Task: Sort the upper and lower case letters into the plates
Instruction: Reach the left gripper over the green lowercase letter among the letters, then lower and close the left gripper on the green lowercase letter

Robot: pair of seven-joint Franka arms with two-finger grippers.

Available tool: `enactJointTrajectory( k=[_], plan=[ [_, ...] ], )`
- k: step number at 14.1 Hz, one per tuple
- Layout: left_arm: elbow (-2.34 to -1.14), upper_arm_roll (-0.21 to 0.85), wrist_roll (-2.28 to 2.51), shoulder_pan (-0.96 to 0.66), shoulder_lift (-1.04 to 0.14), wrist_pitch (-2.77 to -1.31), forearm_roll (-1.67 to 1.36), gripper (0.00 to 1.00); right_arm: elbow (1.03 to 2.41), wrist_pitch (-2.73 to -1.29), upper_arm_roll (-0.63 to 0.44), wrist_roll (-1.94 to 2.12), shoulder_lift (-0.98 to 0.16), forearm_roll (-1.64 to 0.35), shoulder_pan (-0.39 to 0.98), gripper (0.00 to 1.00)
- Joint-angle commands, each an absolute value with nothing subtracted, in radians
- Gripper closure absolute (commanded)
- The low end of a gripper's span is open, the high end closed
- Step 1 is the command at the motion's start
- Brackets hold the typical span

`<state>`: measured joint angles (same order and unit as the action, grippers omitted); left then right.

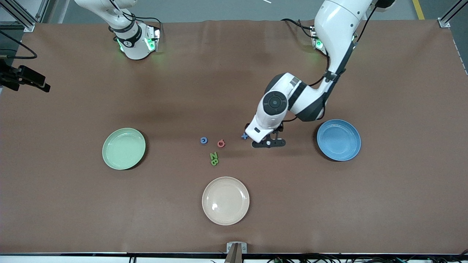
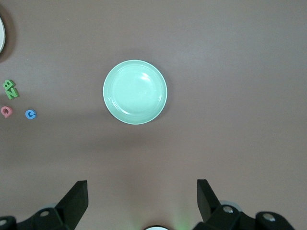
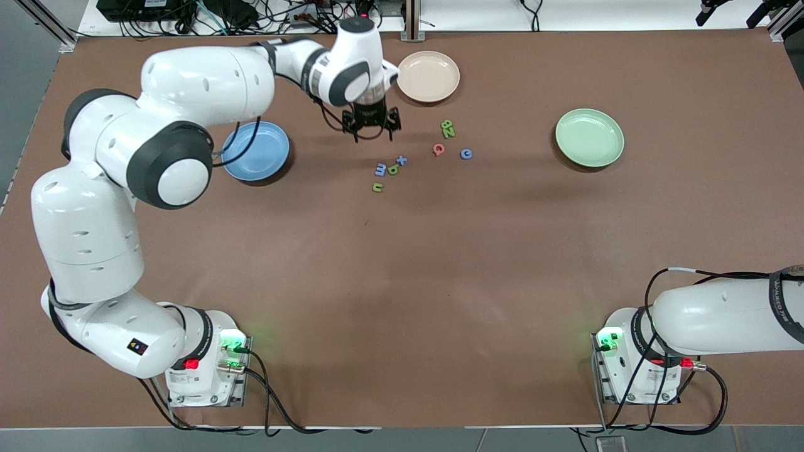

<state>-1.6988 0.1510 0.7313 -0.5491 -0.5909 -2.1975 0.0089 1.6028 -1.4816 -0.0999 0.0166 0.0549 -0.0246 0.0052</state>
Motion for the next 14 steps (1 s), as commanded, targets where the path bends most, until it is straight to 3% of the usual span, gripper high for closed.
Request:
enactJointTrajectory(
  k=[1,5,11,14],
  plan=[
    [-1.828,0.146,0.770,-0.566,-0.531,-2.261,0.026,0.00,1.644,-1.502,-0.081,0.018,0.095,-0.009,-0.012,0.00],
    [-1.954,0.144,0.770,-0.583,-0.528,-2.440,0.026,0.00,1.649,-1.503,-0.081,0.018,0.097,-0.009,-0.009,0.00],
    [-1.977,0.146,0.773,-0.595,-0.545,-2.445,0.026,0.23,1.651,-1.497,-0.084,0.043,0.098,-0.009,-0.012,0.00],
    [-1.970,0.147,0.773,-0.598,-0.549,-2.444,0.018,0.25,1.649,-1.496,-0.084,0.060,0.107,-0.009,-0.011,0.00]
  ],
)
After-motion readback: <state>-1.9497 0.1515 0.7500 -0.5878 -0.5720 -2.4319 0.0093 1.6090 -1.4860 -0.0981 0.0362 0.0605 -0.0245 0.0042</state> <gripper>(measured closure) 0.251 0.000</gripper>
